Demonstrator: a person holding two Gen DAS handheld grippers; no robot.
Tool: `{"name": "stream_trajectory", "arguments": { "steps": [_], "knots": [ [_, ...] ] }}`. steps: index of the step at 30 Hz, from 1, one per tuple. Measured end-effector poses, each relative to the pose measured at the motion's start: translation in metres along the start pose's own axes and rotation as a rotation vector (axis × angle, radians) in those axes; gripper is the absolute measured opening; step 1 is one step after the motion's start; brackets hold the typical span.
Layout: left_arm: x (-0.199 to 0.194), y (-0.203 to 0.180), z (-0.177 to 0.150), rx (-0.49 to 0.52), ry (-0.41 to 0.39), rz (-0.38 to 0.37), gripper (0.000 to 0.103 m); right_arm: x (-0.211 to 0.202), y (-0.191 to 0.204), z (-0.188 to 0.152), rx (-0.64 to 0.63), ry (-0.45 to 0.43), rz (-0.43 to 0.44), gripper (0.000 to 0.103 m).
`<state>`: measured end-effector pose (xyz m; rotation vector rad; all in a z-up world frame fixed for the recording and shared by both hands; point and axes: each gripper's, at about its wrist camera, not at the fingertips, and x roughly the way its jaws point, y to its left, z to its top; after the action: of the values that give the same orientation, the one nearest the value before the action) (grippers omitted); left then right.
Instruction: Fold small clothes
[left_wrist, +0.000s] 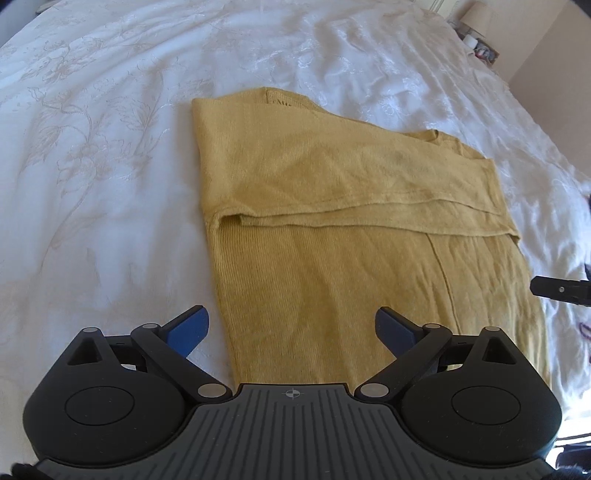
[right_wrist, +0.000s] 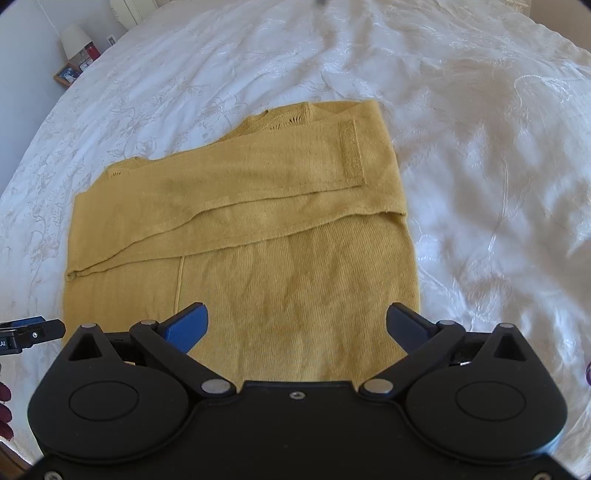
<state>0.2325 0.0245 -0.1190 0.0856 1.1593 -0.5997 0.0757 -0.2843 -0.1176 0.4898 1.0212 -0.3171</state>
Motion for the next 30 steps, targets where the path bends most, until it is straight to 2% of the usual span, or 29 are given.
{"name": "stream_trajectory", "arguments": {
  "steps": [5,13,20,26,30],
  "knots": [
    [-0.009,0.006,-0.024,0.007,0.012,-0.023,0.098,-0.011,0.005,-0.027,0.024,-0.004,0.001,0.102],
    [-0.038,0.008,-0.06,-0.072,-0.046,0.027,0.098,-0.026,0.005,-0.063,-0.027,0.006,0.049,0.102],
    [-0.055,-0.006,-0.11,-0.166,-0.055,0.072,0.098,-0.046,-0.016,-0.095,-0.088,0.005,0.081,0.102],
    [-0.066,-0.021,-0.149,-0.206,-0.07,0.085,0.098,-0.065,-0.043,-0.125,-0.066,0.001,0.097,0.102],
    [-0.071,-0.029,-0.169,-0.195,-0.072,0.102,0.098,-0.075,-0.057,-0.139,-0.066,-0.009,0.102,0.102]
  ]
}}
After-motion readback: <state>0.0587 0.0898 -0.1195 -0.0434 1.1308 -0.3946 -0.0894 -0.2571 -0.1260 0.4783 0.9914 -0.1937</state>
